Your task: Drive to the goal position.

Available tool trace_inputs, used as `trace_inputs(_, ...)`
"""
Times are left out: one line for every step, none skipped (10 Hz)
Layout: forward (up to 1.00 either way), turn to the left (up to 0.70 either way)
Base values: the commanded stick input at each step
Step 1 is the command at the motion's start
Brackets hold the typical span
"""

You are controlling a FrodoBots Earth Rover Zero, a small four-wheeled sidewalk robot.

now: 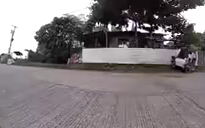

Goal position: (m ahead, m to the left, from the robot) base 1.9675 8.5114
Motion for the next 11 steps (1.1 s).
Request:
trace_inputs(0.7, 0.27)
trace_inputs(0.7, 0.27)
trace_inputs(0.7, 0.27)
trace_inputs(0.0, 0.0)
trace_inputs(0.0, 0.0)
trace_inputs(-0.57, 0.0)
trace_inputs(-0.7, 0.0)
trace_inputs(-0.7, 0.0)
trace_inputs(-0.7, 0.0)
trace_inputs(-0.7, 0.0)
trace_inputs(-0.7, 0.0)
